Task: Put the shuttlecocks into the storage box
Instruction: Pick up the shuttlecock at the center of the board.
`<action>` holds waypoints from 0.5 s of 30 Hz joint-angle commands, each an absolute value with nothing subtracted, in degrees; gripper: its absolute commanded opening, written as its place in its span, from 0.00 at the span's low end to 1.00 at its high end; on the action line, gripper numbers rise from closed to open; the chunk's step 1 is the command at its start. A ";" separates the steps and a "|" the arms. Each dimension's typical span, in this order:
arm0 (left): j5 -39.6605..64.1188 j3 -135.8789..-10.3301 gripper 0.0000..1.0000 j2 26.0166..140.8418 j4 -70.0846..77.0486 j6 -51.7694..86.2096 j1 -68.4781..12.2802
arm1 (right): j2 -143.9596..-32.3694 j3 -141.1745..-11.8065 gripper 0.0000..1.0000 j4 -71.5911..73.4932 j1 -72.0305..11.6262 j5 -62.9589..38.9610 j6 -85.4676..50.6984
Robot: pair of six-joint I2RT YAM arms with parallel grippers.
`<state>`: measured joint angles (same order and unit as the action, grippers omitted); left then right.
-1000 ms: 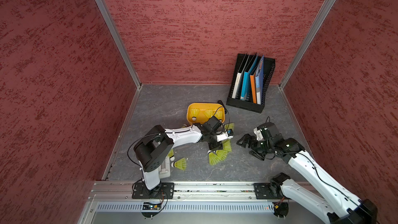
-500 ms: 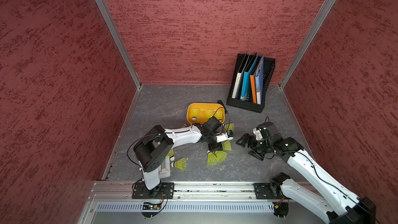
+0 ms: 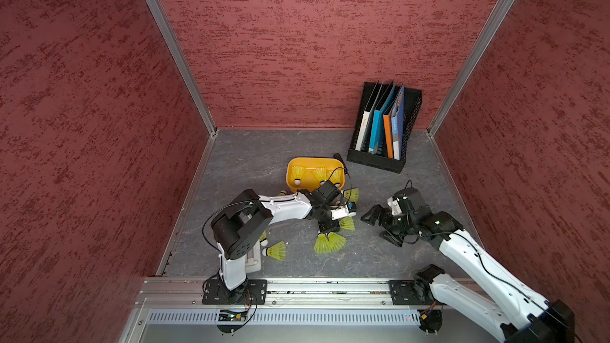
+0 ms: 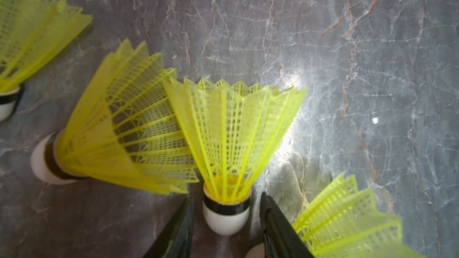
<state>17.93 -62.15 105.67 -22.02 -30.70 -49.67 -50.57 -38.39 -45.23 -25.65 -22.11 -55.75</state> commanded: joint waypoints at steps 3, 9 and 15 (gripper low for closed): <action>18.12 -63.18 0.42 106.46 -21.17 -30.54 -50.25 | -50.53 -37.81 0.98 -43.86 -25.22 -22.42 -56.25; 18.03 -63.89 0.41 107.06 -20.94 -29.89 -50.83 | -51.16 -37.87 0.98 -43.42 -25.22 -22.66 -56.10; 18.26 -64.25 0.32 107.34 -21.16 -29.45 -50.86 | -51.28 -37.87 0.98 -43.37 -25.18 -22.50 -56.13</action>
